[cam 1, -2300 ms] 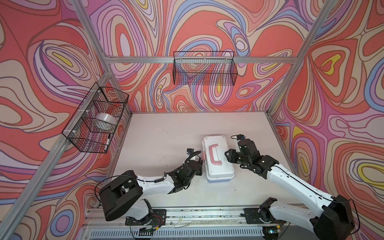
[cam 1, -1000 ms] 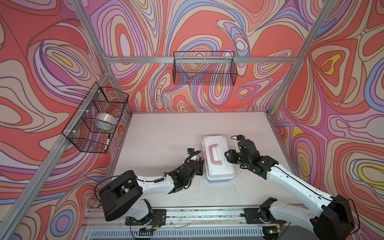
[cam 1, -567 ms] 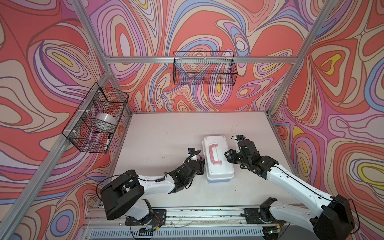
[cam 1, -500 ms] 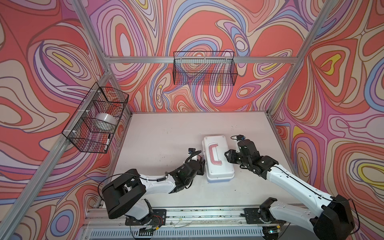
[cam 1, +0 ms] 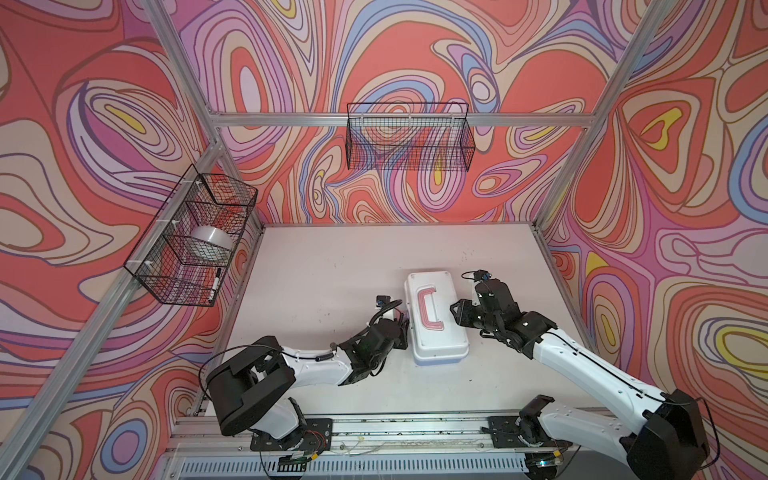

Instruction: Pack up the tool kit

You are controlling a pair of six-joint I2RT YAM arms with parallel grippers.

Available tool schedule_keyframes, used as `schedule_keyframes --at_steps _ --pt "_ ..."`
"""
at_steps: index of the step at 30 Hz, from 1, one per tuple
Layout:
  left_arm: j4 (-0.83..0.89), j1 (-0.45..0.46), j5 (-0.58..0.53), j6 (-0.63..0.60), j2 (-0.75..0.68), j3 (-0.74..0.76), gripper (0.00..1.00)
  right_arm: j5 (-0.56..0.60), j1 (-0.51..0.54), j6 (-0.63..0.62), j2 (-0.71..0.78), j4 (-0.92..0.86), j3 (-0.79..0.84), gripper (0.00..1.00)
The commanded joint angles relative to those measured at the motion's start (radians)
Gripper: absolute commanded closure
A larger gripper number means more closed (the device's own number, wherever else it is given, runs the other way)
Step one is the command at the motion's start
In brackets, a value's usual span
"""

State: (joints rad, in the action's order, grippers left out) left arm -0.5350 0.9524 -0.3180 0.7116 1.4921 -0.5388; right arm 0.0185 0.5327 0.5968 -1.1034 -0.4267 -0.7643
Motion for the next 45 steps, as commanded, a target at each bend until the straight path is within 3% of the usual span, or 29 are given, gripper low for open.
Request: schedule_keyframes --at_steps 1,18,26,35,45 --pt "0.006 -0.016 -0.018 0.017 -0.035 0.0 0.64 0.017 0.007 0.003 0.001 -0.009 -0.003 0.63" --pt "-0.049 -0.052 0.095 0.045 0.034 -0.004 0.74 0.035 0.006 0.0 -0.018 -0.017 -0.015 0.64" --pt "-0.043 -0.06 0.109 0.041 0.02 -0.01 0.84 0.039 0.006 0.001 -0.018 -0.007 -0.009 0.64" --pt "0.008 -0.067 0.121 0.033 -0.025 -0.033 0.85 0.036 0.006 0.004 -0.018 0.003 -0.004 0.64" --pt "0.124 -0.084 0.211 0.097 -0.029 -0.094 0.85 0.031 0.006 0.014 -0.013 0.001 -0.004 0.64"
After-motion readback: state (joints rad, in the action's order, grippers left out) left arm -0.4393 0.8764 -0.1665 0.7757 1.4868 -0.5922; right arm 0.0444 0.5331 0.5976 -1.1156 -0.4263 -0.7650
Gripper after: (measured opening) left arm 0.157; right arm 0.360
